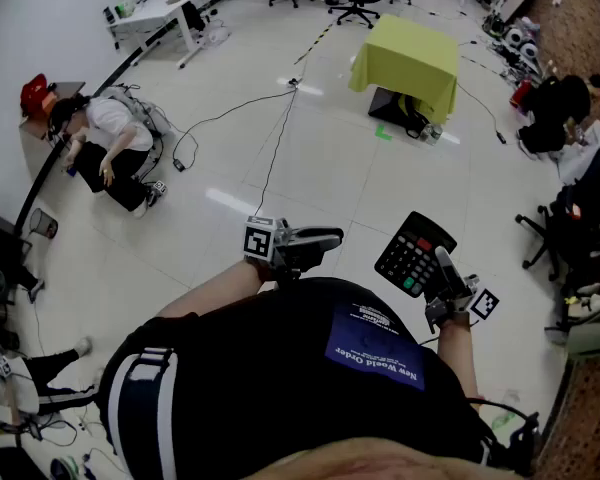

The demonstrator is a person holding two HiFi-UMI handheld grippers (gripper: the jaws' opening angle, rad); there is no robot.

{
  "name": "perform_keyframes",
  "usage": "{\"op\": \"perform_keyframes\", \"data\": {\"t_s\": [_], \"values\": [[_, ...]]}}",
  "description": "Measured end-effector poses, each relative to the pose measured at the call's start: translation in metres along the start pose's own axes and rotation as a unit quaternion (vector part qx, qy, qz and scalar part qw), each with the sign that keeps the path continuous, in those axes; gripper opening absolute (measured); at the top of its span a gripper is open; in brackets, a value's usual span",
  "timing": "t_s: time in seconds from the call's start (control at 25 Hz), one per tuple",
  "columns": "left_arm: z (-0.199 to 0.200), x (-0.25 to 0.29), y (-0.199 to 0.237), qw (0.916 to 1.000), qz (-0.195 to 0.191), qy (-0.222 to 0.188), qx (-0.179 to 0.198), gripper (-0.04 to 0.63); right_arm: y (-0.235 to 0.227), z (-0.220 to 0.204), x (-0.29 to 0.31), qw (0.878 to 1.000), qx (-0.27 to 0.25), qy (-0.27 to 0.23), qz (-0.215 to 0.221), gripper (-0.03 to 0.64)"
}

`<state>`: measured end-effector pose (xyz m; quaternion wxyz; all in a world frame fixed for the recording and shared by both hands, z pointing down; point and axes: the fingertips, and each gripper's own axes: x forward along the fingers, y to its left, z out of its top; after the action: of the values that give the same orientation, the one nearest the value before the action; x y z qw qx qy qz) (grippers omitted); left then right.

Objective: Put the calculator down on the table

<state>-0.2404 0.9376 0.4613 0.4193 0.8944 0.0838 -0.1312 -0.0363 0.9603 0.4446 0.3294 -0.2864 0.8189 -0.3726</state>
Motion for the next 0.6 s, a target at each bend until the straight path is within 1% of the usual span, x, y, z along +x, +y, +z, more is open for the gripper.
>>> {"op": "perform_keyframes", "data": {"t_s": [0.16, 0.24, 0.32, 0.44, 0.6], "values": [[-0.009, -0.004, 0.011, 0.9991, 0.023, -0.035, -0.009, 0.135, -0.018, 0.001, 0.005, 0.999, 0.024, 0.028, 0.002, 0.118], [-0.009, -0.006, 0.023, 0.9987, 0.027, -0.042, -0.007, 0.135, -0.031, 0.000, 0.005, 0.999, 0.028, 0.034, -0.004, 0.118], [0.004, -0.010, 0.039, 0.9987, 0.023, -0.043, -0.010, 0.135, -0.043, 0.004, 0.017, 0.999, 0.024, 0.033, -0.012, 0.118], [0.048, -0.025, 0.064, 0.9990, 0.010, -0.044, -0.005, 0.135, -0.055, 0.016, 0.060, 0.999, 0.010, 0.028, -0.020, 0.118], [0.126, -0.063, 0.089, 0.9985, 0.005, -0.051, 0.019, 0.135, -0.063, 0.025, 0.135, 1.000, -0.001, 0.011, -0.019, 0.118]]}}
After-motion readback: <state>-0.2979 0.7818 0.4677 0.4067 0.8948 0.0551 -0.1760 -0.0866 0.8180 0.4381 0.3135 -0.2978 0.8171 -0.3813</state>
